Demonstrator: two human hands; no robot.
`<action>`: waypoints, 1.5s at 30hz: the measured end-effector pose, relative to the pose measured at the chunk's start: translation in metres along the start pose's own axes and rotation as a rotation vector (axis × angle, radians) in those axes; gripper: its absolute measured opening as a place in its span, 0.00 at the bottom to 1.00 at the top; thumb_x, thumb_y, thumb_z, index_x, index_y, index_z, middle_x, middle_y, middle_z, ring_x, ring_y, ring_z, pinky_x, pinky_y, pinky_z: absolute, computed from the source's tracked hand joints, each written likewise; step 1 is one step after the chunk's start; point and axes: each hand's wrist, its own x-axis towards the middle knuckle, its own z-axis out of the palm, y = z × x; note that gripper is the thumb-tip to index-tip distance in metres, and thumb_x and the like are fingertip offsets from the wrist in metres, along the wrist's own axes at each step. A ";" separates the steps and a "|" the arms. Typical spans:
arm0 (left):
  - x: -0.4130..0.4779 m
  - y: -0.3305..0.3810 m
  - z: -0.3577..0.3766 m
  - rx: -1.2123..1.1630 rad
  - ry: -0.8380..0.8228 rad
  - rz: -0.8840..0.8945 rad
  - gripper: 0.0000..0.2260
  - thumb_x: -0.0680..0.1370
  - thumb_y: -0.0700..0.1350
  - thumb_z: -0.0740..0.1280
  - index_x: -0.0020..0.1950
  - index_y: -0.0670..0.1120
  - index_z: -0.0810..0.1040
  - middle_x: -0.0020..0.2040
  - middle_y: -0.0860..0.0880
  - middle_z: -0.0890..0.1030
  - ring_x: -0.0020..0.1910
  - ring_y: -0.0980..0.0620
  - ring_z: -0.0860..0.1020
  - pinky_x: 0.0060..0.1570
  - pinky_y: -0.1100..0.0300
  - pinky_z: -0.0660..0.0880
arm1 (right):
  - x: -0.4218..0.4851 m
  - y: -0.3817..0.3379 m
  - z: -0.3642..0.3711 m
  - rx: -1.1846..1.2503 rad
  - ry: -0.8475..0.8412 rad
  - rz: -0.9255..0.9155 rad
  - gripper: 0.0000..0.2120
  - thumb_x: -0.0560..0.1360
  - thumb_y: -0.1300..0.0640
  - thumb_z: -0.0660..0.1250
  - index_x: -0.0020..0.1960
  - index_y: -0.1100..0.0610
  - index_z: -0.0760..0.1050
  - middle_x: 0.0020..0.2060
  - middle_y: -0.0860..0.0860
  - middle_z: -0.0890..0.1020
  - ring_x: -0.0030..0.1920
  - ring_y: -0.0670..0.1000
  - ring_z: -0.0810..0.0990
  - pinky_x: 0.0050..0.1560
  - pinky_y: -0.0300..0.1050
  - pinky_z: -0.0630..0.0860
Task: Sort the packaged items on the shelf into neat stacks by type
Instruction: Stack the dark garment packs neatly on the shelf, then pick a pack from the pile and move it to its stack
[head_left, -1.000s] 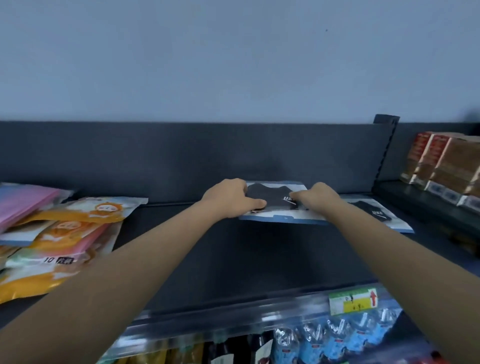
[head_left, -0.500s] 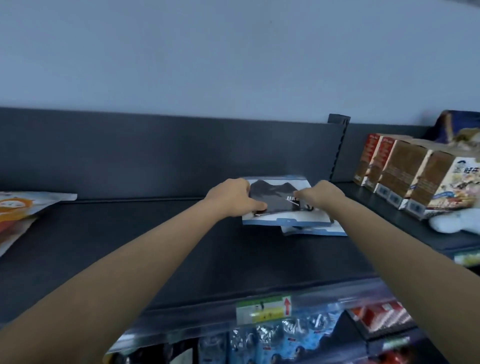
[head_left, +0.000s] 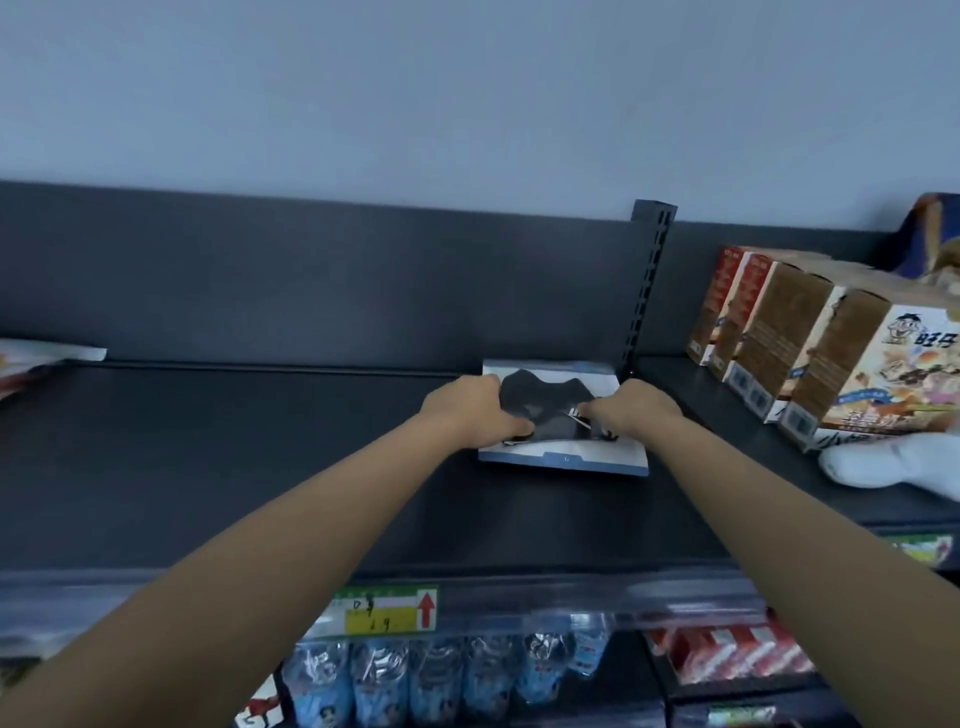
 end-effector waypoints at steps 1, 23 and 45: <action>0.002 -0.001 0.002 0.011 -0.004 -0.013 0.21 0.71 0.62 0.67 0.53 0.48 0.71 0.52 0.51 0.76 0.48 0.49 0.75 0.39 0.57 0.70 | 0.003 0.002 0.003 -0.002 -0.011 0.000 0.16 0.73 0.45 0.65 0.38 0.58 0.73 0.37 0.52 0.76 0.36 0.51 0.74 0.30 0.42 0.66; -0.095 -0.162 -0.105 0.279 0.264 -0.263 0.31 0.74 0.68 0.60 0.65 0.46 0.72 0.64 0.46 0.77 0.62 0.44 0.74 0.57 0.51 0.72 | -0.064 -0.170 0.073 -0.110 0.083 -0.504 0.20 0.74 0.43 0.64 0.56 0.59 0.74 0.57 0.57 0.77 0.57 0.59 0.75 0.46 0.47 0.74; -0.252 -0.492 -0.253 0.286 0.393 -0.595 0.37 0.74 0.69 0.57 0.74 0.45 0.66 0.71 0.45 0.71 0.68 0.43 0.70 0.64 0.48 0.69 | -0.231 -0.507 0.235 -0.094 -0.013 -0.808 0.17 0.74 0.47 0.63 0.32 0.56 0.68 0.32 0.51 0.75 0.30 0.50 0.71 0.27 0.41 0.61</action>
